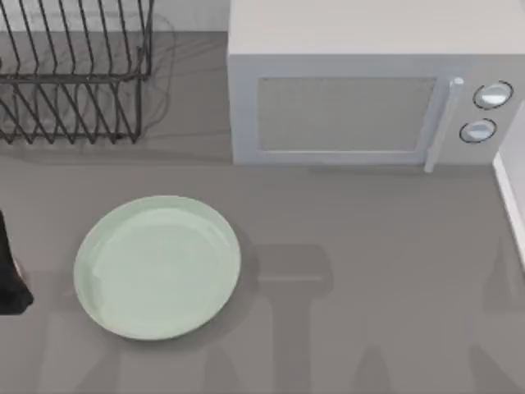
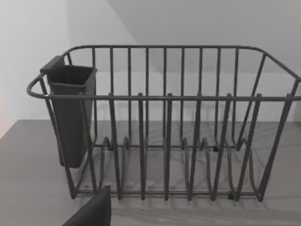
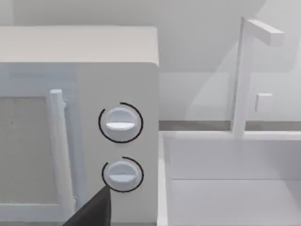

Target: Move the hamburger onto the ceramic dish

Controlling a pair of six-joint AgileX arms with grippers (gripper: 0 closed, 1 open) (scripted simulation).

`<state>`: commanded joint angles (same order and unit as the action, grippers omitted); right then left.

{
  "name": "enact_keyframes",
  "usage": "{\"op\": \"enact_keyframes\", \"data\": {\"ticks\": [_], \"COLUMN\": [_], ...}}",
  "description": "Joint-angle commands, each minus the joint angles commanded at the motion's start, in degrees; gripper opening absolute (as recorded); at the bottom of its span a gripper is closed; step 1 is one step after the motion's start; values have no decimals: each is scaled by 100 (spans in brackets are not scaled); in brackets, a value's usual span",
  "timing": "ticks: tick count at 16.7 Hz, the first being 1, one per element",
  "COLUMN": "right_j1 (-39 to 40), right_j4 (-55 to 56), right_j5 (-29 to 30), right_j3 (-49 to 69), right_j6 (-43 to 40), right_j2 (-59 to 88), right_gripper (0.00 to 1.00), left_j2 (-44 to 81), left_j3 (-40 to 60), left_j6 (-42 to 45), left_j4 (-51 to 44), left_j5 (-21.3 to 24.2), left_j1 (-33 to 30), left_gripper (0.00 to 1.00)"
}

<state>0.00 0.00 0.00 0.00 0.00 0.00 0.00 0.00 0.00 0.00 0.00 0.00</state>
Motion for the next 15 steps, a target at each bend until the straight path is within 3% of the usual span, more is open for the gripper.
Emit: {"op": "enact_keyframes", "data": {"ticks": [7, 15], "right_j1": [0, 0], "right_j4": [0, 0], "right_j5": [0, 0], "right_j3": [0, 0], "right_j6": [0, 0], "right_j2": [0, 0], "right_gripper": [100, 100], "left_j2": [912, 5140], "left_j3": [760, 3402], "left_j6": [724, 3308], "left_j4": [-609, -2822], "left_j5": [16, 9], "left_j1": [70, 392], "left_gripper": [100, 100]}}
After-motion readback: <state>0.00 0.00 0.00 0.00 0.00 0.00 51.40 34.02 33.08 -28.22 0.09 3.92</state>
